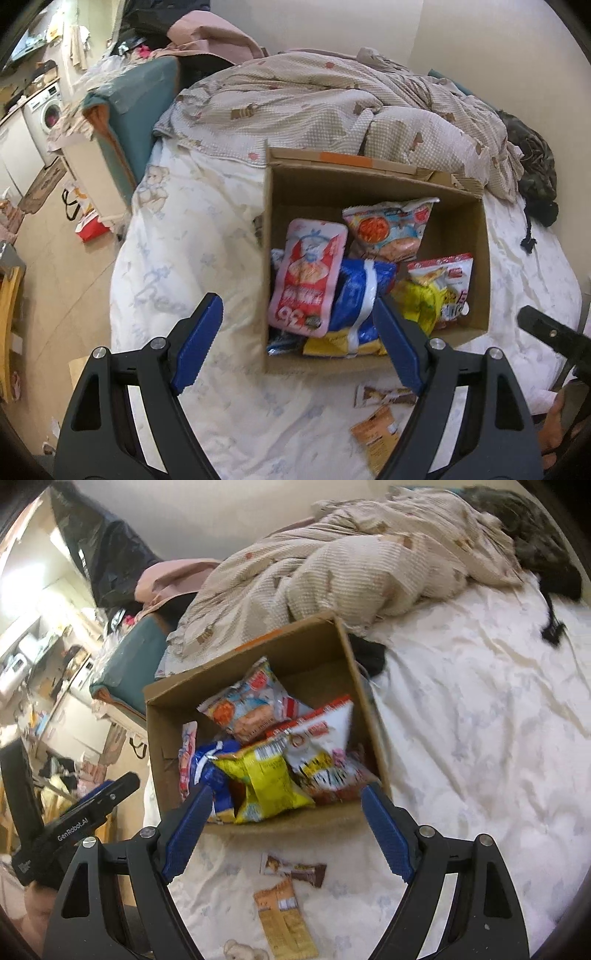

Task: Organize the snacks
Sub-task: 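Withdraw both grippers from the box toward the remaining snacks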

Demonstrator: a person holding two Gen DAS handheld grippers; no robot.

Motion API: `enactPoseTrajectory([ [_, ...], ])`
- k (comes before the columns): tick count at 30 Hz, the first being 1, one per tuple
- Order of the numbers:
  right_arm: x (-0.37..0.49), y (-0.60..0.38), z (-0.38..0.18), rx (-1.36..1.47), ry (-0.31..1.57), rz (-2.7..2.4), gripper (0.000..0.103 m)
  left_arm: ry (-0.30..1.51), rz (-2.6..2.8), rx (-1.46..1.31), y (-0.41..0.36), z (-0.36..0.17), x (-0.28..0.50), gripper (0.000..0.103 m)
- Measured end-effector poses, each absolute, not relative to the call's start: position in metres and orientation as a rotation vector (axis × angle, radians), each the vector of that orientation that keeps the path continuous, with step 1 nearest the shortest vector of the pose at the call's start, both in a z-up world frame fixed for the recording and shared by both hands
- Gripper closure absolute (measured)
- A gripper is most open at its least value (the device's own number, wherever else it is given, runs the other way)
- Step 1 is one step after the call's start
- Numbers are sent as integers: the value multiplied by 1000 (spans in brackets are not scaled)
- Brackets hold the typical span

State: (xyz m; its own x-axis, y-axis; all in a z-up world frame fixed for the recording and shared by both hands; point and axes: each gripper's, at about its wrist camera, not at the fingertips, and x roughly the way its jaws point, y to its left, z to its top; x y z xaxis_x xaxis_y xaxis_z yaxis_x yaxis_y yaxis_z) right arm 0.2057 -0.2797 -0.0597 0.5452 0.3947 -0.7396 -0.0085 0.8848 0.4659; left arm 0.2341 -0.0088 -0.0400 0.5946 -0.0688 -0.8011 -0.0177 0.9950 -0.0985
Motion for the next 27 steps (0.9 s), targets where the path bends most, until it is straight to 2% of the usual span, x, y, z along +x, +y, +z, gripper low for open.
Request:
enactPoseTrajectory([
  [14, 179, -305, -82, 520, 1056, 143, 17, 1033, 53, -224, 19, -65, 187, 22],
  [18, 179, -309, -93, 567, 1099, 136, 17, 1132, 55, -245, 2, -95, 172, 22],
  [21, 177, -311, -95, 563, 1106, 117, 17, 1303, 55, -319, -24, -132, 157, 22],
  [24, 175, -314, -94, 574, 1104, 116, 17, 1398, 30, -382, -55, -159, 147, 22],
  [27, 172, -318, -94, 579, 1102, 110, 17, 1416, 29, -326, -83, -174, 146, 22],
])
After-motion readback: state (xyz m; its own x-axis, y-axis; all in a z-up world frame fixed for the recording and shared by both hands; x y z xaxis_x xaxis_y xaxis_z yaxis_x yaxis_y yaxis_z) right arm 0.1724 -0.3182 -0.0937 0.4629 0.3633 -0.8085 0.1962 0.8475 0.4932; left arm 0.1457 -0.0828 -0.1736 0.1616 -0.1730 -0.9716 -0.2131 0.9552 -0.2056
